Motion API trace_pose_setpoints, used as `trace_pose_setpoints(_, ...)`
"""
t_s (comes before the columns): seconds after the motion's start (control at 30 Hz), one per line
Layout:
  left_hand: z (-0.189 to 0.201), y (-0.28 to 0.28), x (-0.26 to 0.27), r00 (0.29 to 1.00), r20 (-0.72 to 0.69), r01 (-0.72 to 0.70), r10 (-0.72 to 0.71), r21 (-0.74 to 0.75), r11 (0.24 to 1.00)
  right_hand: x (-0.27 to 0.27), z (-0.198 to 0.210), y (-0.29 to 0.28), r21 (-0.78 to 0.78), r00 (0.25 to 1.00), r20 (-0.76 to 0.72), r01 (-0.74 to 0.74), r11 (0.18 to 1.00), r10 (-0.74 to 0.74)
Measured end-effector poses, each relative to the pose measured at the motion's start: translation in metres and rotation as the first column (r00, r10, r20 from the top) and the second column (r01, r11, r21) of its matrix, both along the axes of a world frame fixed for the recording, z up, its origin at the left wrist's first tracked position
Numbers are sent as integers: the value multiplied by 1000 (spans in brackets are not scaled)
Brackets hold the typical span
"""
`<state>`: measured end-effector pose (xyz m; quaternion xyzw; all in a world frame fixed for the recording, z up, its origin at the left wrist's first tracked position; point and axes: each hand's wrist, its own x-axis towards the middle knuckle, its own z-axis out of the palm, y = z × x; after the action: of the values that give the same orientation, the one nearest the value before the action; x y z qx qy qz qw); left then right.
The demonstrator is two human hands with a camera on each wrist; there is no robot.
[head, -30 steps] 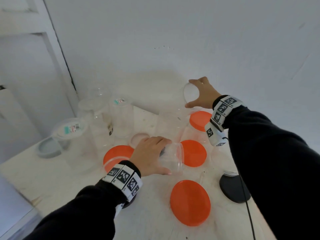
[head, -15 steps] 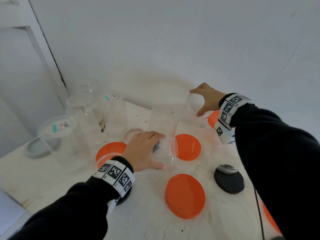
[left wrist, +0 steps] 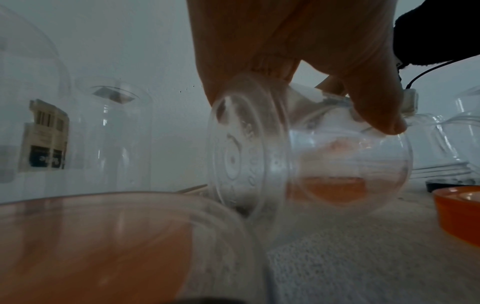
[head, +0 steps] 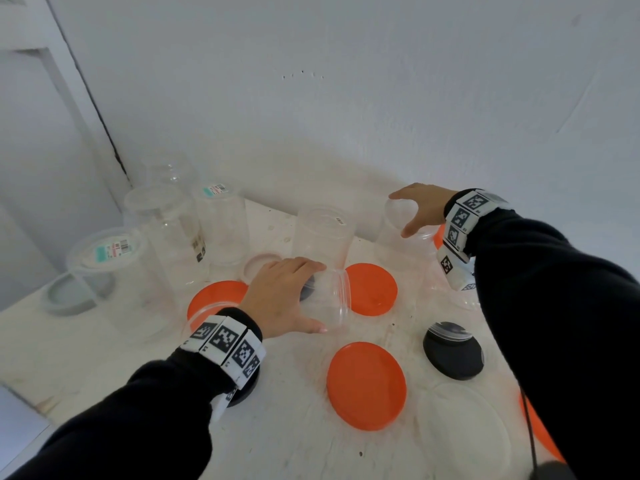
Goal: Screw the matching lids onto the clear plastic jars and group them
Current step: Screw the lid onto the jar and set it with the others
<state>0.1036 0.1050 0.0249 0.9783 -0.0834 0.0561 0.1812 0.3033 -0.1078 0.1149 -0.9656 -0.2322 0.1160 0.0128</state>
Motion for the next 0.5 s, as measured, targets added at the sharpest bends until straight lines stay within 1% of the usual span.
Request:
trace_pose_setpoints(0.13,0,1,0,1000,-9,2,-2,-9,1000,-1,-1,1,-14,1000,-3,25,1000,-25)
trace_pose_setpoints(0.3,1,0,-1,1000,-6,-1,1,2,1000,-5,-2,2,-14,999,35,24,1000,-24)
trace_pose_setpoints(0.4,1,0,-1,1000,-4,3,-3,-5,1000,-10,1,0,5,1000,23,20,1000,-20)
trace_pose_setpoints(0.5,2,-1,-1,1000,-2,-1,1,-8,1000,-17,8,-5,56,1000,18,15,998,-16)
